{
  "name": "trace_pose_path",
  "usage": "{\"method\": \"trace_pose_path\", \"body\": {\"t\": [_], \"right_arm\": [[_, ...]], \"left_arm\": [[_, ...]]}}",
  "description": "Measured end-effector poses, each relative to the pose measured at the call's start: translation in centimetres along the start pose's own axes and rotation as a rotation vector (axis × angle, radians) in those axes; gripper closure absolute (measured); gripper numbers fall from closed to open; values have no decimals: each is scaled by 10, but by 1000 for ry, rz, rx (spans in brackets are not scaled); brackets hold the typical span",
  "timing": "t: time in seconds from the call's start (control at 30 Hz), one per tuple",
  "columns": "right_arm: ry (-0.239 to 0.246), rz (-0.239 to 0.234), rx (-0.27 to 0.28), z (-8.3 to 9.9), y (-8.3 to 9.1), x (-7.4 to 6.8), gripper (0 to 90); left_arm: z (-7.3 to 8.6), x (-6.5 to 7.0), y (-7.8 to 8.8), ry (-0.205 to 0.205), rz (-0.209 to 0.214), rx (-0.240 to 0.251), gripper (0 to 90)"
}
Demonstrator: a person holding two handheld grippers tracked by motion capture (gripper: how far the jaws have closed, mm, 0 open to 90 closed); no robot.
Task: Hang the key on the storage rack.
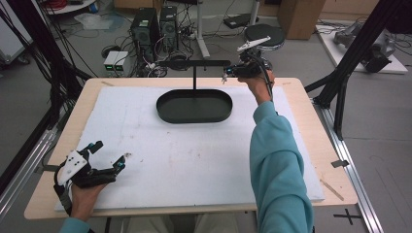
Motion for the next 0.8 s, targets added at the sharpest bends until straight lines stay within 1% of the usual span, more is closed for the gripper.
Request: {"method": "trace_pose_path", "body": {"t": [0.03,0.13,0.2,0.8], "right_arm": [[7,2,5,-1,0,1,887],[6,1,8,-1,-1,1,887],[14,2,22,-3,-1,2,886],[45,13,39,-4,-5,7,870]], "left_arm": [[0,0,0,-2,0,-2,17],[0,0,0,-2,0,-2,17],[0,0,0,1,0,0,17],[0,0,0,2,0,1,17]]}}
Point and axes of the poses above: each handheld gripper's, and its own axes: y roughly backward along the jaws, z roughly out of its underside, x roughly to its right, the point moved 9 cm from there along -y, roughly forward along the jaws, and after that the axes turned 15 degrees about -y, right-handed, at the moved point
